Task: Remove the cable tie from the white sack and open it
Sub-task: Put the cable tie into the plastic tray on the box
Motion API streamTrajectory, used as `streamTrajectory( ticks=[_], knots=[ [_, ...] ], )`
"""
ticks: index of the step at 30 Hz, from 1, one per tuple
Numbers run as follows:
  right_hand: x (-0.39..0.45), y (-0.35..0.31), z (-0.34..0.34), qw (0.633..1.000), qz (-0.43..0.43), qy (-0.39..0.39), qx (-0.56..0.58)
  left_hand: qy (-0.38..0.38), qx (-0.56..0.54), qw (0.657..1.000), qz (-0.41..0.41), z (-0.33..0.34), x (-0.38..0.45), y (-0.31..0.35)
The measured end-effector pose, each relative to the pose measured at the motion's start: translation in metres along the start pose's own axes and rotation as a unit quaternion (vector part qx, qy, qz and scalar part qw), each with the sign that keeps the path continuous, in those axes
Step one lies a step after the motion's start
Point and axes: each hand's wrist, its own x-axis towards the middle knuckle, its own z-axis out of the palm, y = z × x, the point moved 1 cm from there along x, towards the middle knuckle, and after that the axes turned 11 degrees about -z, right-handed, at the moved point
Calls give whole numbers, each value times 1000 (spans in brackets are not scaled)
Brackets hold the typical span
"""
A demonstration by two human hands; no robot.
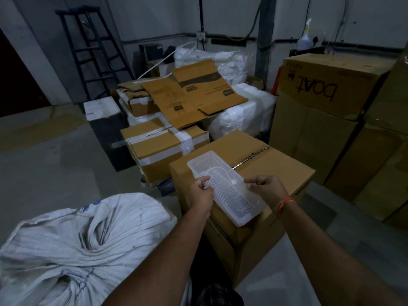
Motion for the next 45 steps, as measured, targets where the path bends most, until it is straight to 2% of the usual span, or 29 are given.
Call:
streamTrajectory(
  ticks=[4, 8, 12, 18, 26, 31, 34, 37, 45],
  knots=[
    [3, -3, -6, 999, 20, -26, 26, -9, 2, 1000, -17, 2, 3, 1],
    [23, -14, -4, 997, -20, -72, -21, -18, -7, 1000, 7, -1, 13, 8],
    [49, -25, 17, 996, -45, -71, -6, -4, -43, 999, 14, -8, 26, 22],
    [82, -29, 42, 996, -39, -83, 9, 4, -37, 999, 3, -8, 42, 37],
    [108, -26, 48, 994, -22, -104, -29, -2, -24, 999, -34, -8, 53, 41],
    [128, -38, 62, 993, -54, -99, -43, 17, 32, 999, 13, -14, 64, 48],
    [141, -41, 70, 987, -80, -112, -77, 11, 52, 998, 15, -16, 71, 46],
    [150, -42, 75, 981, -92, -127, -115, -8, 28, 1000, 3, -13, 71, 42],
    [137, -47, 79, 970, -123, -127, -170, 5, 16, 1000, -22, -12, 70, 43]
  ],
)
